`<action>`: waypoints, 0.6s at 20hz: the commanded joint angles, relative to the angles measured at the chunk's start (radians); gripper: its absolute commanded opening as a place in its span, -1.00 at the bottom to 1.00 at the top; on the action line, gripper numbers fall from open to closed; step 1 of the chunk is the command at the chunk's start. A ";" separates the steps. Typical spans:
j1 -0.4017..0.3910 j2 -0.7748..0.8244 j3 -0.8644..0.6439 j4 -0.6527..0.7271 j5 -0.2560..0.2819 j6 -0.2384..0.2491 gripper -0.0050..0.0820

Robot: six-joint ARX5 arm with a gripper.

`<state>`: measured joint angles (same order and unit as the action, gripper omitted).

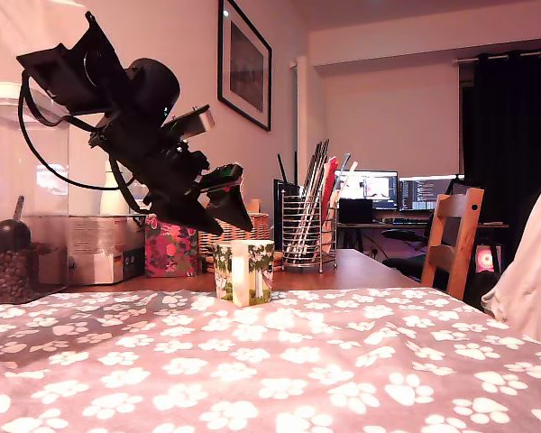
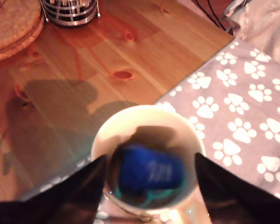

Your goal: Pick up the coffee capsules on the table and drop them inside the coffee cup

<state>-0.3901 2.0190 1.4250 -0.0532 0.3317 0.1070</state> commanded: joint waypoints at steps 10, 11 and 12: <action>0.002 -0.060 0.038 -0.033 0.103 -0.001 -0.96; 0.002 -0.089 0.038 -0.050 0.106 -0.001 -0.93; 0.002 -0.117 0.038 -0.064 0.106 -0.001 -0.93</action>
<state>-0.3893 1.9636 1.4570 -0.1211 0.4297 0.1070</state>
